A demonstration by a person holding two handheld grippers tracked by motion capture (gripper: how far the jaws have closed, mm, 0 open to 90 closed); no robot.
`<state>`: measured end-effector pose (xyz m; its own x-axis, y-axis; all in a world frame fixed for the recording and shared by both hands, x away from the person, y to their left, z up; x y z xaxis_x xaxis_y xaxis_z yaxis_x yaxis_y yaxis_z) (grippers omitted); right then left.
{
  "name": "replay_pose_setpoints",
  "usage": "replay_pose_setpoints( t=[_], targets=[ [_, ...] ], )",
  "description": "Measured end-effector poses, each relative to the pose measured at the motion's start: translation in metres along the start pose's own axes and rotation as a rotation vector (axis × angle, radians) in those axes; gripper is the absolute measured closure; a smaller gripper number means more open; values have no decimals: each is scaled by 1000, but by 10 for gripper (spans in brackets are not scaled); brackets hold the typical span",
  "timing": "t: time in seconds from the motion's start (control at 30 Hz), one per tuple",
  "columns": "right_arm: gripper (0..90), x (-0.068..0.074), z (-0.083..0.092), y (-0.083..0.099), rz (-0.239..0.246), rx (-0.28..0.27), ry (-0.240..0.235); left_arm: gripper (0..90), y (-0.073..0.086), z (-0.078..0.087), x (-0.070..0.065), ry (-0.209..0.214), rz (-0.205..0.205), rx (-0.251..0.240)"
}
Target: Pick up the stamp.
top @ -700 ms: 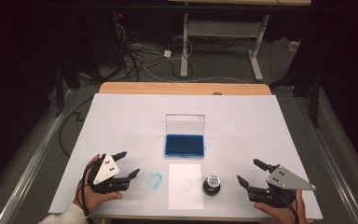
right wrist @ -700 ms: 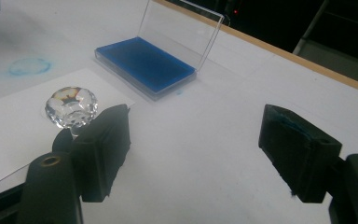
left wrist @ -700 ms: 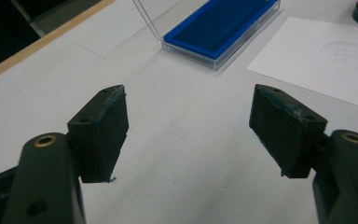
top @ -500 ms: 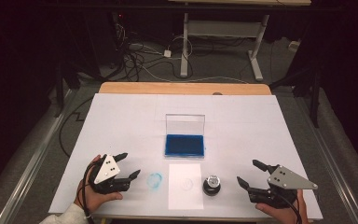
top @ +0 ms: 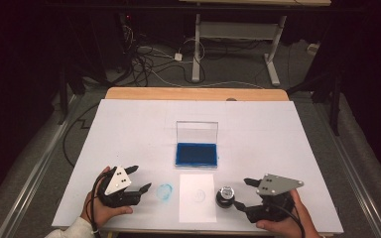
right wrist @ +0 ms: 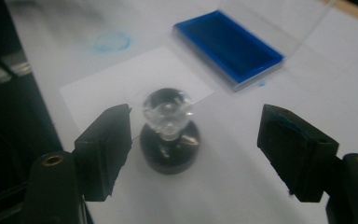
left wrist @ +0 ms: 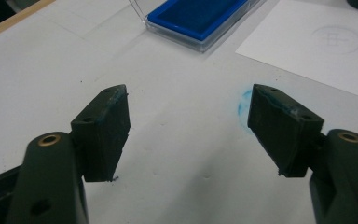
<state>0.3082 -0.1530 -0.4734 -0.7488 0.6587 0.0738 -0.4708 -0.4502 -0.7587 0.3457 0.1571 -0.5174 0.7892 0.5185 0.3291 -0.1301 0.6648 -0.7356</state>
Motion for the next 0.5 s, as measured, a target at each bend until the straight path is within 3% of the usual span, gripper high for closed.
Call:
replay_pose_setpoints(
  t=[0.37, 0.5],
  targets=[
    [301, 9, -32, -1, 21, 133, -7, 280, 1, -1, -3, 1, -19, 11],
    [391, 10, -41, 2, 24, 173, -31, 280, 0, -2, -5, 8, -26, 12]
  ],
)
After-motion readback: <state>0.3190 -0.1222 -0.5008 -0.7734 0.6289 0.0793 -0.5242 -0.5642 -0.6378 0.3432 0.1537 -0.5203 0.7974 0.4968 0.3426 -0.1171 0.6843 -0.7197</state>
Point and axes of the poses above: each handheld gripper's, and its own axes: z roughly backward along the jaws, y roughly out of its underside, x roughly to its left, the point moved 10 cm from there along -z, roughly forward along the jaws, and after that the axes turned 12 degrees about -z, right-handed, at the moved point
